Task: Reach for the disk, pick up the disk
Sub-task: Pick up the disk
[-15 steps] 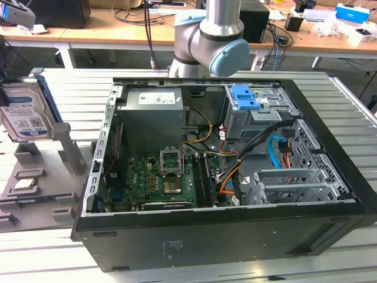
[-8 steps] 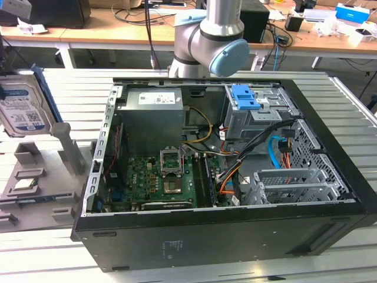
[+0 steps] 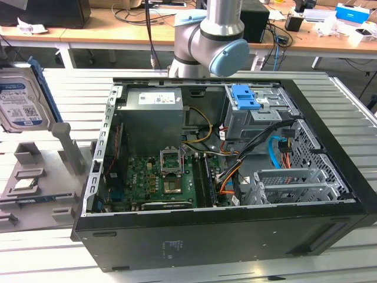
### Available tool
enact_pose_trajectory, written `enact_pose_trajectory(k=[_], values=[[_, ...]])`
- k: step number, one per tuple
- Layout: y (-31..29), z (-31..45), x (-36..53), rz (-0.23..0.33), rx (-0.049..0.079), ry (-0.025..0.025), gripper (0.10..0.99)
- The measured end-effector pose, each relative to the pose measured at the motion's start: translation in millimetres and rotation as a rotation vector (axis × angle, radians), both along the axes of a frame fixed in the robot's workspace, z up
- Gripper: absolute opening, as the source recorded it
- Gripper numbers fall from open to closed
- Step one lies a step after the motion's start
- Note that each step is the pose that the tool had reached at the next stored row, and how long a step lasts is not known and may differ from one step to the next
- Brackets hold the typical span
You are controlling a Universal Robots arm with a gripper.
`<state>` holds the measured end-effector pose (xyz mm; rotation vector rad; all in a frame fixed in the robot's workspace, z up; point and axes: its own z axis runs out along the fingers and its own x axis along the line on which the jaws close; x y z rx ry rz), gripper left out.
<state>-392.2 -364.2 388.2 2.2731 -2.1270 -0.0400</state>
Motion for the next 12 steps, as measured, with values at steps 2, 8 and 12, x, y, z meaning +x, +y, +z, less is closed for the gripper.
enact_pose_trajectory(k=[2,8,12], values=[[0.0,2.6,0.0,0.0,0.0,-0.0001,0.369],[0.0,12.3,0.2,0.0,0.0,0.0,0.369],[0.0,19.4,0.3,0.0,0.0,-0.0001,0.369]])
